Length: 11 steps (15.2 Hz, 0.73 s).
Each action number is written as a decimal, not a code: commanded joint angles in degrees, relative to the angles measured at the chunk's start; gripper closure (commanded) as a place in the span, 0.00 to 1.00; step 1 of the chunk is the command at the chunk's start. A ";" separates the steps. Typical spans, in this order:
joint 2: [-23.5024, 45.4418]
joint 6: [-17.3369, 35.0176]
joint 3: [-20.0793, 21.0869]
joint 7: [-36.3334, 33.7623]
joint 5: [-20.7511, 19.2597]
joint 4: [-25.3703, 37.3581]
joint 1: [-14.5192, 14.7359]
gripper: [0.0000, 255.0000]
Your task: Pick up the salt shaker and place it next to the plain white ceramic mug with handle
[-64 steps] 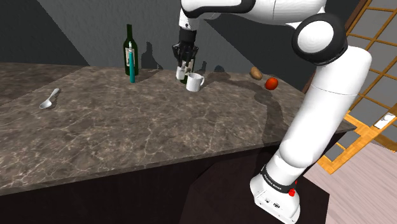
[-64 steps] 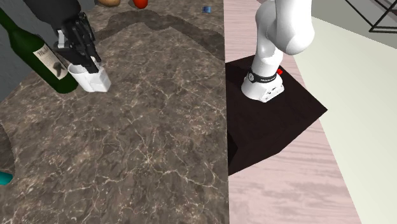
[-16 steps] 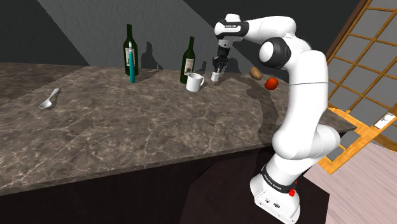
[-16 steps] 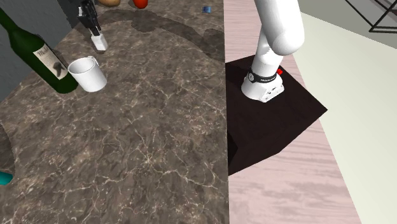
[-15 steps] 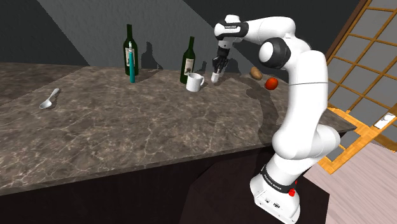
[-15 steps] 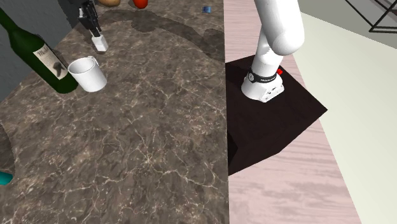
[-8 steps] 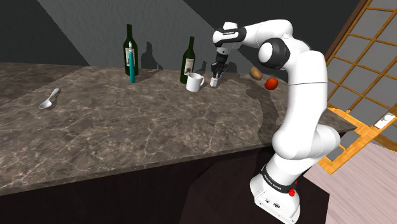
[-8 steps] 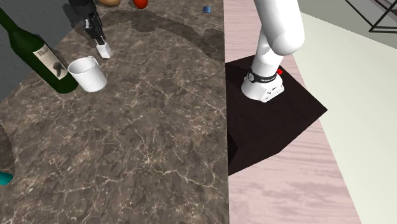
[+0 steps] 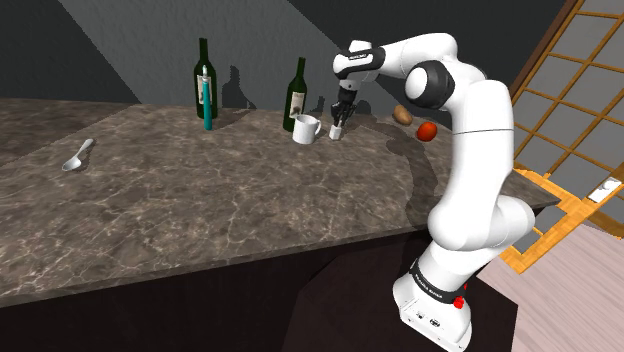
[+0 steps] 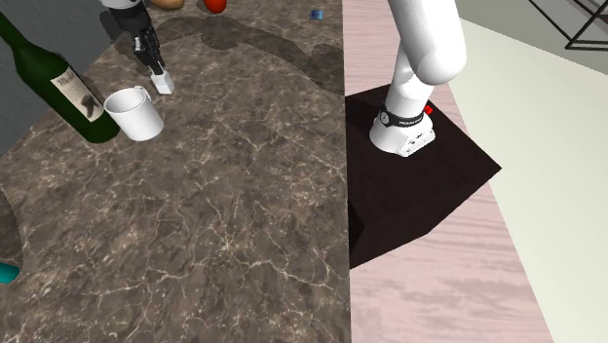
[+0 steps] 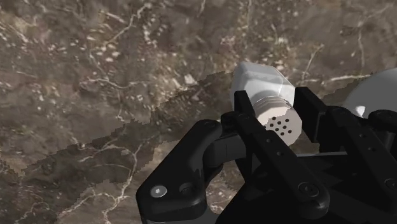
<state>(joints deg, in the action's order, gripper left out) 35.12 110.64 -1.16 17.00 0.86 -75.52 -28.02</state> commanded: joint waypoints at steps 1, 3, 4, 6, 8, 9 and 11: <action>0.00 0.02 0.00 0.00 0.00 -0.01 0.00 1.00; 0.00 0.02 0.00 0.00 0.00 -0.01 0.00 0.00; 0.00 0.02 0.00 0.00 0.00 -0.01 0.00 0.00; 0.00 0.02 0.00 0.00 0.00 -0.01 0.00 0.00; 0.00 0.02 0.00 0.00 0.00 -0.01 0.00 0.00; -0.41 -1.65 -0.01 -0.01 -0.01 1.25 0.00 0.00; -0.99 -5.16 -0.02 -0.03 -0.03 4.18 -0.02 0.00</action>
<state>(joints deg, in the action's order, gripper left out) 34.63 106.89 -1.16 16.92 0.84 -72.17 -28.00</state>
